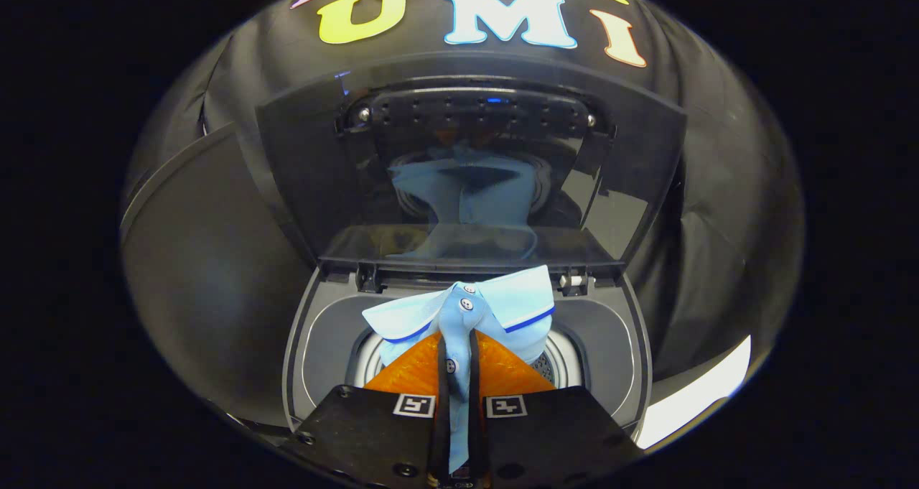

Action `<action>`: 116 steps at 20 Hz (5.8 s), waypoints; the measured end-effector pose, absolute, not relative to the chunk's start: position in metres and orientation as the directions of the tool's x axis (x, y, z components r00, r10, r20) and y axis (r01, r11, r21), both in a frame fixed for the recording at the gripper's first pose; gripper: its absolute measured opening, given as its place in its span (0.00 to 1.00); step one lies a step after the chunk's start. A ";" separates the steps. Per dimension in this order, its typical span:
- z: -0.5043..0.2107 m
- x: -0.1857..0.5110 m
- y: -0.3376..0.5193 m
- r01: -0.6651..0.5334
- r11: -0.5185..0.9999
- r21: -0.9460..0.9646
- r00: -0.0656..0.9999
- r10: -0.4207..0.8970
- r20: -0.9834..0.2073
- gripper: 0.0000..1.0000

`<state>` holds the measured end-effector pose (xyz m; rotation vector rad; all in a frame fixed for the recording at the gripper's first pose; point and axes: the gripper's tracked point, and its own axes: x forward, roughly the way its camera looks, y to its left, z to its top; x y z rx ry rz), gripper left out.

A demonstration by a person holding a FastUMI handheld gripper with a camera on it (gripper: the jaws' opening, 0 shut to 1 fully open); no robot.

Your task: Put the clothes into the washing machine and then close the washing machine lid.

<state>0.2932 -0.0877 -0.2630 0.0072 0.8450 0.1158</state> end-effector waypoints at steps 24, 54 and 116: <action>-0.245 0.279 -0.084 -0.089 0.993 0.081 0.653 0.120 -0.748 0.97; -0.040 0.385 -0.079 -0.179 0.979 0.093 0.882 0.202 -0.426 0.97; -0.121 0.458 -0.045 -0.151 0.987 0.048 0.903 0.158 -0.400 0.97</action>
